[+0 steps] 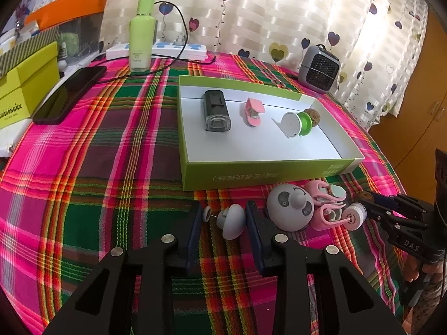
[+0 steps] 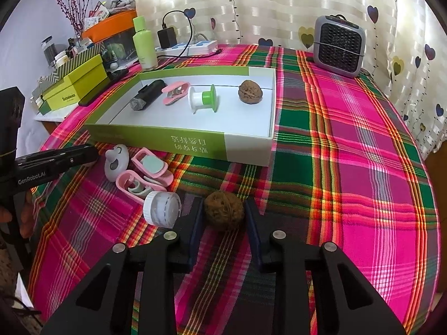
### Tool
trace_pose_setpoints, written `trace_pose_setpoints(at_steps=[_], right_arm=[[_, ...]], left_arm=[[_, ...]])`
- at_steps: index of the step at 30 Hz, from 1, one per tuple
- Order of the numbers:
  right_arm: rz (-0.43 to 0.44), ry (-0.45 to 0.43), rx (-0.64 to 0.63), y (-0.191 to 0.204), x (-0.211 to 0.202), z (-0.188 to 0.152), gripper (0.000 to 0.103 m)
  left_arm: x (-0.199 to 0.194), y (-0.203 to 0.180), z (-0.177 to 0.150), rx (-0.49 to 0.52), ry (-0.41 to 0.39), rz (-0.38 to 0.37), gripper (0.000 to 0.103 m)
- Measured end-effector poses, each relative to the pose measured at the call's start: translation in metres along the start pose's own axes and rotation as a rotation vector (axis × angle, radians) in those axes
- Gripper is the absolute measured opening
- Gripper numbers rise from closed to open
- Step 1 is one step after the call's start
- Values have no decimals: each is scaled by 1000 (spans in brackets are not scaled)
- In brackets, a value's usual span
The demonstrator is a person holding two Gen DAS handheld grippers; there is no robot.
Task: Organize objects
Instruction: 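Close the right tool on the walnut while the left tool closes on the white round knob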
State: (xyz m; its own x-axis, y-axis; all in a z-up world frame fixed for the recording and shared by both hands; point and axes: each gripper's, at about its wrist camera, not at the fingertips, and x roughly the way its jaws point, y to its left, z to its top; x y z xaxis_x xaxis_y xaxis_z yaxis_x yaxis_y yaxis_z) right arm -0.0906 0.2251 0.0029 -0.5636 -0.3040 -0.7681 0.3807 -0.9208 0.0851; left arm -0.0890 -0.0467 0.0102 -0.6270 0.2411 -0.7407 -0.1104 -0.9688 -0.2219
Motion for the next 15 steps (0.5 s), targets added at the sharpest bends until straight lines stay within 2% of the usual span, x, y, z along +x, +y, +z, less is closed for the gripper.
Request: trace_pose_setpoints(at_steps=[15], right_arm=[[9,-45,5,0,-12,8,30]], left_arm=[[-14,-13,4,30,-34,-18,29]])
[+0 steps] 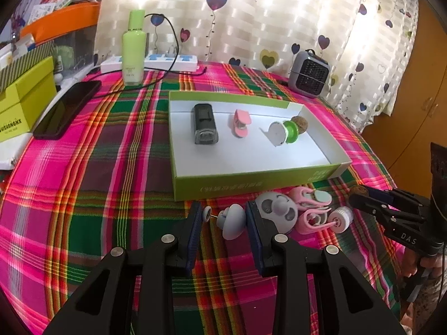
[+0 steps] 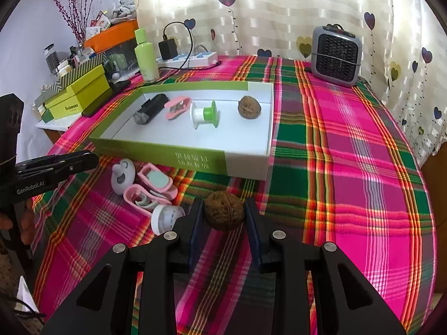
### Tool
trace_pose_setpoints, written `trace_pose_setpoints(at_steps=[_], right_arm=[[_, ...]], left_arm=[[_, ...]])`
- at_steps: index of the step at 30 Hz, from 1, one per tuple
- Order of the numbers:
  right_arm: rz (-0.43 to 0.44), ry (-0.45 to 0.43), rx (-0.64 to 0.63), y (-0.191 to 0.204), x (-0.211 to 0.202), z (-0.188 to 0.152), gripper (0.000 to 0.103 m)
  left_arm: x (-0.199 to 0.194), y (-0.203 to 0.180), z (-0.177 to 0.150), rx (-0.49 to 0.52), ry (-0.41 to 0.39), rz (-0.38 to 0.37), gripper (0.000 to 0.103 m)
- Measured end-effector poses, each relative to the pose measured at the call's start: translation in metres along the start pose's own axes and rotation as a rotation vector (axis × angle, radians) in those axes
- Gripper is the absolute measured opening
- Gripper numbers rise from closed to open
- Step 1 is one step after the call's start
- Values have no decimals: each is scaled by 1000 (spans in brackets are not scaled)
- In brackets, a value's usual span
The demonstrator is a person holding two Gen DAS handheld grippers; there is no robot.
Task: Organize objects
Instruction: 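Close the right tool on the walnut while the left tool closes on the white round knob, then lift and carry the walnut and white knob over the white box tray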
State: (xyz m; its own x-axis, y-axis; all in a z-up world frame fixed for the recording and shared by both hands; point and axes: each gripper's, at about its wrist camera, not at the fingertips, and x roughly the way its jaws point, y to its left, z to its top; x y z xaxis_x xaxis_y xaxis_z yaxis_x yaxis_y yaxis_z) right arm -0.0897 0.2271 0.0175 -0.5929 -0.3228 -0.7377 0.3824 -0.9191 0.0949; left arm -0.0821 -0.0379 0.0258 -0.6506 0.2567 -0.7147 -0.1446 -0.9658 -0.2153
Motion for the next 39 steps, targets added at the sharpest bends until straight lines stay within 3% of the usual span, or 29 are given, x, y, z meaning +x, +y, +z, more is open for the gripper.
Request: trace_pose_setpoints(at_steps=[22,39], right_arm=[[24,-67,-26,11,2,40,30],[25,-13,-6,3,45,67,30]], left_arm=[[-1,-6,35,16,-48,-27,29],[37,0,55,13,-9,-10,29]])
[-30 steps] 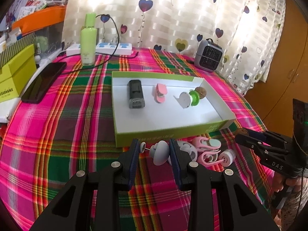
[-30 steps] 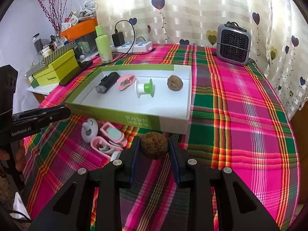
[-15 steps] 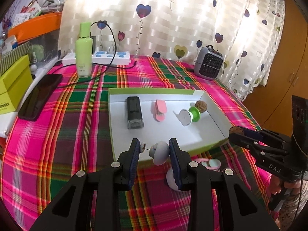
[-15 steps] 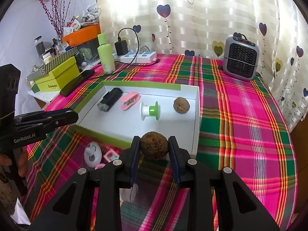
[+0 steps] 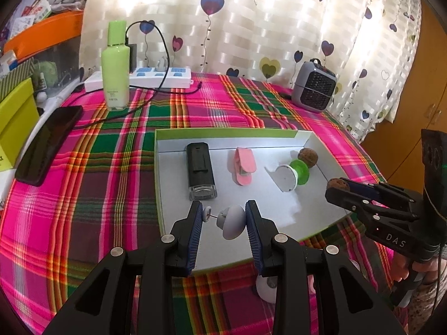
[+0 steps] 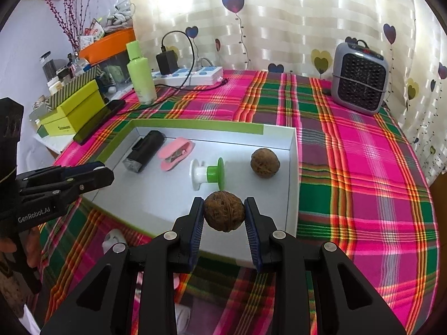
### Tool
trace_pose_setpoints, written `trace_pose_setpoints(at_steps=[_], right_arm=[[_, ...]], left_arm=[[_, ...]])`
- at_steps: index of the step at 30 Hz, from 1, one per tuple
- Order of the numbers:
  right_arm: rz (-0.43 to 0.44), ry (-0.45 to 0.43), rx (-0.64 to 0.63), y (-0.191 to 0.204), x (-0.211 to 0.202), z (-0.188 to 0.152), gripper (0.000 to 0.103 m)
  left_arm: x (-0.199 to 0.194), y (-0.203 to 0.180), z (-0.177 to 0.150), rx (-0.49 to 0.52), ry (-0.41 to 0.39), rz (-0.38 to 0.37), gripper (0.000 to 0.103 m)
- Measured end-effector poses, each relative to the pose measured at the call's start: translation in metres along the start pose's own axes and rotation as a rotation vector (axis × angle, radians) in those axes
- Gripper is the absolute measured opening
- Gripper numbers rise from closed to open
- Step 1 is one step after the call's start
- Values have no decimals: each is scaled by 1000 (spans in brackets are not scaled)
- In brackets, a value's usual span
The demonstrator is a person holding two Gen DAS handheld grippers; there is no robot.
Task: Organize objects
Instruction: 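Lift and carry the walnut and white knob over the white box tray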
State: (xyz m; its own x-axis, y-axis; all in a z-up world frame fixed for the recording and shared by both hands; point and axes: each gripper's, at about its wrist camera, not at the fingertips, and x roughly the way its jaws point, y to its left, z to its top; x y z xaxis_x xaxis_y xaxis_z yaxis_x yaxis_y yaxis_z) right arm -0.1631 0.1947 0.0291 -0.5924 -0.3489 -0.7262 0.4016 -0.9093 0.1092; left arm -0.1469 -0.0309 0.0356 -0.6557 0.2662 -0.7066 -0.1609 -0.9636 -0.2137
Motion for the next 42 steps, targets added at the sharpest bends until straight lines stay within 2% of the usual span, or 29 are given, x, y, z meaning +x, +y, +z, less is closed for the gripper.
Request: trace_pose_setpoints(at_steps=[18,31,42], right_arm=[[-40,58,7,-4,25,4,30],[-60,52,-2,-6,26,5,30],[-91,38,-26,-4,28,6,30]], left_arm=[[18,-2,2,21,27,21,30],[22,-5,2,24,32,23,30],[26,-9,2,39,24,59,30]])
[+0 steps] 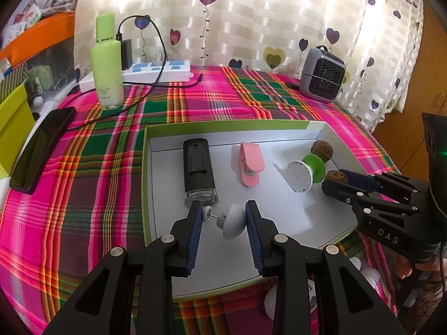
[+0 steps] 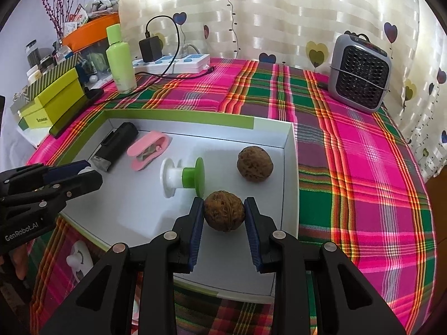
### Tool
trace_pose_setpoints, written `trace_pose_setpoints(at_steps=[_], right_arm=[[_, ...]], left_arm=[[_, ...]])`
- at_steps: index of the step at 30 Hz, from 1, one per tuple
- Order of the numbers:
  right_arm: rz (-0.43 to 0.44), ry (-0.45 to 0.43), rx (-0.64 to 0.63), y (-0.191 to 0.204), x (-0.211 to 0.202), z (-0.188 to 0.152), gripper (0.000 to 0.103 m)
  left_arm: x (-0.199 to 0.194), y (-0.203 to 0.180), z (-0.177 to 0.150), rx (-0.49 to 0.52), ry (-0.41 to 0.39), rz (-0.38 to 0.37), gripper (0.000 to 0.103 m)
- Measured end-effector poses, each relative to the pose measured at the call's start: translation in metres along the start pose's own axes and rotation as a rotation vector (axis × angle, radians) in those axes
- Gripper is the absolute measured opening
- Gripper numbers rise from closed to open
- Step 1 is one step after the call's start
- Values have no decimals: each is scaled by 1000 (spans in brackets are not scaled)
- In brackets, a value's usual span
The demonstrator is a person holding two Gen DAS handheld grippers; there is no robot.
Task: Organize objects
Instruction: 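Lift and carry the walnut and white knob over the white box tray, then open the right tool to drop the walnut while the left tool releases the white knob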
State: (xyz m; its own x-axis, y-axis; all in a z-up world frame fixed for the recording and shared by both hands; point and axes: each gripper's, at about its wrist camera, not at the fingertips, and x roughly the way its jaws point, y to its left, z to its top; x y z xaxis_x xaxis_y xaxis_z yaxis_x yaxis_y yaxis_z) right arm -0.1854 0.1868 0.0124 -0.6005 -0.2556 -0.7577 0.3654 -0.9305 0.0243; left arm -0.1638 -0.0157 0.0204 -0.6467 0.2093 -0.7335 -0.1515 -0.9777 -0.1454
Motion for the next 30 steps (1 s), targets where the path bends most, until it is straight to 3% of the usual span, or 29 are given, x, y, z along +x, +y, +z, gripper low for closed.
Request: trace_pose_setpoints(at_steps=[30], right_arm=[[-18,-9,-22,3,1,-1,34]], left_arm=[[5,-6,1,25,5,46,31]])
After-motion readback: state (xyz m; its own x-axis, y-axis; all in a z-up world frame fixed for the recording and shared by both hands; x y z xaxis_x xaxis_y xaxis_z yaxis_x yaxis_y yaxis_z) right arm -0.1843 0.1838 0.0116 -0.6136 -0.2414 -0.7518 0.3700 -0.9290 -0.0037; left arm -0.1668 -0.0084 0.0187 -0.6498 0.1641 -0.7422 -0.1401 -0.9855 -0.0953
